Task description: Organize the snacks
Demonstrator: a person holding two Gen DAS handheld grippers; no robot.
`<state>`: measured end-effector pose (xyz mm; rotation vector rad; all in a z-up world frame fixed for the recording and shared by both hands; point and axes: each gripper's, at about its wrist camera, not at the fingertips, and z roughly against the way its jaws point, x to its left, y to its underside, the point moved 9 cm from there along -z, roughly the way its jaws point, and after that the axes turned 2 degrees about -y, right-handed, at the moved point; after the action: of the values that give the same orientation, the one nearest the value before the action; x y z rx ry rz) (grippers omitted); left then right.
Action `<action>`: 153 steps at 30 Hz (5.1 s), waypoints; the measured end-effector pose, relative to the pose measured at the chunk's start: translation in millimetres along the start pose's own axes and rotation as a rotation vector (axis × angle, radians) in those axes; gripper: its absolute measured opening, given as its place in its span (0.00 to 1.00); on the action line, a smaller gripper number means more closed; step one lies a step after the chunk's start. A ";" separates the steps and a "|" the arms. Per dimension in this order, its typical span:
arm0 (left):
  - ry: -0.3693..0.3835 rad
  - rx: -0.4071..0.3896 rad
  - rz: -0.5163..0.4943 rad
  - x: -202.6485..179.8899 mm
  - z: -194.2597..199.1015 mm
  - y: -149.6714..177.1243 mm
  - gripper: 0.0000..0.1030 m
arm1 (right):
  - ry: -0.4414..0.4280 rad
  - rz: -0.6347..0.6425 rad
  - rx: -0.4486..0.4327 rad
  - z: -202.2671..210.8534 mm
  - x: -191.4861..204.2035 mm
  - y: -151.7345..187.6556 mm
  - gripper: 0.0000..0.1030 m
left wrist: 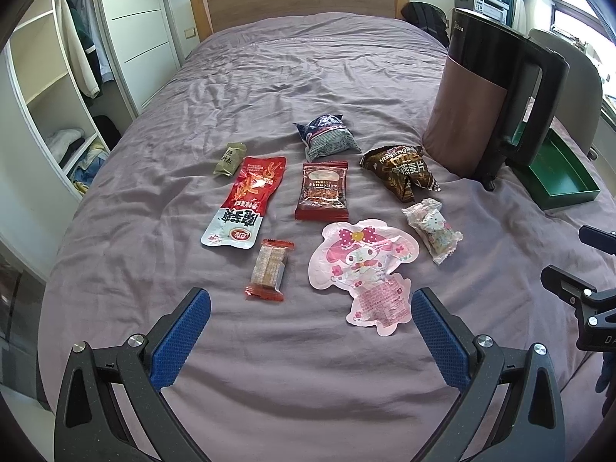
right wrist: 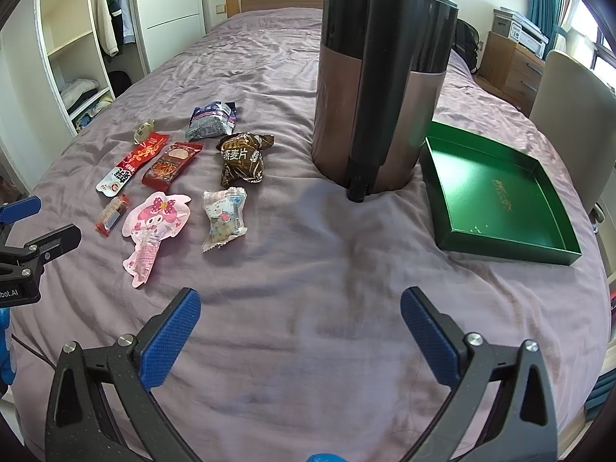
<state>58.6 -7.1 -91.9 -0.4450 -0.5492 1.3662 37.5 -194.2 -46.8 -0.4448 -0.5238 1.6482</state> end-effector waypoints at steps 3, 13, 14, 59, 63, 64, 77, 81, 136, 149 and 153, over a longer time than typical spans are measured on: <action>0.001 0.012 0.003 2.2 -2.0 1.9 0.99 | 0.000 0.001 -0.001 0.1 0.0 -0.2 1.00; -0.080 0.051 0.048 57.1 -2.3 16.0 0.99 | -0.036 0.003 0.012 -7.5 9.8 -1.5 1.00; -0.086 0.063 0.050 62.1 -3.6 18.9 0.99 | -0.046 0.001 0.015 -10.1 12.1 -1.5 1.00; 0.111 0.366 0.197 -26.2 -133.5 26.2 0.99 | -0.187 0.099 0.187 -140.9 72.2 -43.2 0.90; 0.095 0.350 0.212 -20.9 -135.8 23.0 0.95 | -0.198 0.113 0.190 -144.6 75.3 -44.7 0.81; 0.091 0.342 0.215 -19.2 -134.4 22.4 0.91 | -0.203 0.113 0.190 -145.0 76.0 -45.0 0.80; 0.066 0.253 0.210 1.7 -95.1 13.0 0.19 | -0.273 0.094 0.169 -133.8 77.8 -38.6 0.66; 0.068 0.224 0.194 -2.4 -80.7 8.2 0.15 | -0.283 0.091 0.156 -127.4 78.0 -36.5 0.66; 0.253 0.025 -0.387 -295.8 19.3 -61.1 0.14 | 0.040 -0.275 -0.044 13.2 -228.3 -3.5 0.65; 0.281 0.053 -0.351 -371.3 -47.0 -123.8 0.15 | 0.097 -0.301 -0.075 -26.9 -312.3 -47.5 0.65; 0.259 0.088 -0.344 -385.4 -76.8 -128.7 0.15 | 0.116 -0.299 -0.053 -49.2 -328.5 -51.3 0.65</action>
<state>162.8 -406.5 -118.0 -0.4263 -0.3321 0.9812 152.4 -509.8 -60.3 -0.4741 -0.5215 1.3167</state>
